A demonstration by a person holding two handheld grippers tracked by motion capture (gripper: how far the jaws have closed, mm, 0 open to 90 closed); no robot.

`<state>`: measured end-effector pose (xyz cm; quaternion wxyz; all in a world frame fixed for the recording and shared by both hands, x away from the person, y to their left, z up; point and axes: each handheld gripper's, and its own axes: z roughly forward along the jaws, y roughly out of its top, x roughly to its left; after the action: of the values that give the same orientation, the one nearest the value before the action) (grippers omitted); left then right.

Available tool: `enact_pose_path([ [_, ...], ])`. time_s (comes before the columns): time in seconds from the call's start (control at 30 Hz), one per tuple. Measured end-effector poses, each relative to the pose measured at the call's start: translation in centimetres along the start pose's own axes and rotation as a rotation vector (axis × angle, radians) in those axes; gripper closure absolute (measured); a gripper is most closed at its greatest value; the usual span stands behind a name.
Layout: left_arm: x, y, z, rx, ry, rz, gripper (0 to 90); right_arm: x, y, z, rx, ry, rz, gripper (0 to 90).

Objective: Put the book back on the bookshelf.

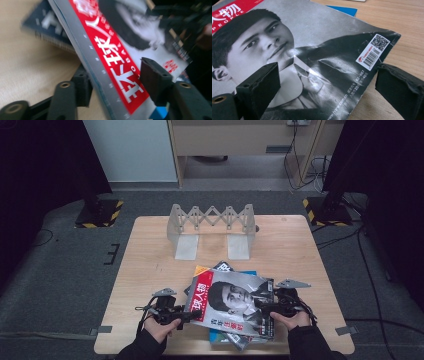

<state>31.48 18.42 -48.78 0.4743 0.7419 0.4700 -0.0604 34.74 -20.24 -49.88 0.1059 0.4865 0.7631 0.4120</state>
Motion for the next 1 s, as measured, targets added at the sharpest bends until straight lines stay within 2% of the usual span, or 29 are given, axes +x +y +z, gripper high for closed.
enact_pose_path([
  [0.1, -0.3, 0.5, -0.4, -0.062, -0.027, 0.016, 50.0, -0.1, -0.1, 0.0, 0.004, 0.003, 0.015, 5.8],
  [0.13, -0.3, 0.5, -0.4, -0.062, -0.027, 0.016, 49.9, -0.1, -0.1, 0.0, 0.004, 0.003, 0.015, 5.8],
  [0.17, -0.5, 0.8, -0.3, -0.074, -0.055, 0.026, 49.3, -0.1, -0.1, 0.0, 0.005, 0.009, 0.021, 5.7],
  [0.2, -0.5, 0.9, -0.2, -0.085, -0.061, 0.025, 49.4, -0.2, -0.1, 0.1, 0.003, 0.009, 0.017, 5.7],
  [0.27, -0.4, 1.3, 0.3, -0.076, -0.084, -0.001, 48.9, -0.2, -0.1, 0.1, 0.001, 0.010, 0.020, 5.4],
  [0.33, -0.3, 1.5, 0.9, -0.054, -0.091, -0.003, 50.2, -0.2, -0.1, 0.2, 0.000, 0.012, 0.028, 5.0],
  [0.37, -0.3, 1.5, 1.2, -0.047, -0.092, -0.016, 50.8, -0.2, -0.1, 0.1, 0.000, 0.012, 0.027, 5.0],
  [0.47, -0.3, 1.6, 1.4, -0.027, -0.084, -0.019, 58.7, -0.2, -0.1, 0.2, 0.001, 0.014, 0.028, 5.0],
  [0.57, -0.2, 1.9, 1.0, -0.020, -0.092, -0.051, 65.9, -0.3, -0.1, 0.2, 0.003, 0.015, 0.025, 4.9],
  [0.63, -0.3, 2.2, 0.9, -0.012, -0.089, -0.053, 69.8, -0.2, -0.1, 0.1, 0.009, 0.014, 0.028, 4.8],
  [0.73, -0.4, 2.7, 0.7, -0.021, -0.087, -0.071, 74.2, -0.3, 0.1, 0.1, 0.013, 0.013, 0.025, 5.2],
  [0.83, -0.3, 3.4, 0.3, -0.056, -0.100, -0.101, 78.8, -0.4, 0.2, -0.2, 0.009, 0.008, 0.027, 7.3],
  [0.87, -0.3, 3.6, 0.3, -0.063, -0.104, -0.109, 79.9, -0.6, 0.3, -0.3, 0.000, 0.003, 0.015, 7.5],
  [1.0, -0.6, 4.7, 0.1, -0.097, -0.114, -0.121, 83.2, -1.0, 0.4, -0.9, -0.032, -0.013, 0.025, 7.4],
])
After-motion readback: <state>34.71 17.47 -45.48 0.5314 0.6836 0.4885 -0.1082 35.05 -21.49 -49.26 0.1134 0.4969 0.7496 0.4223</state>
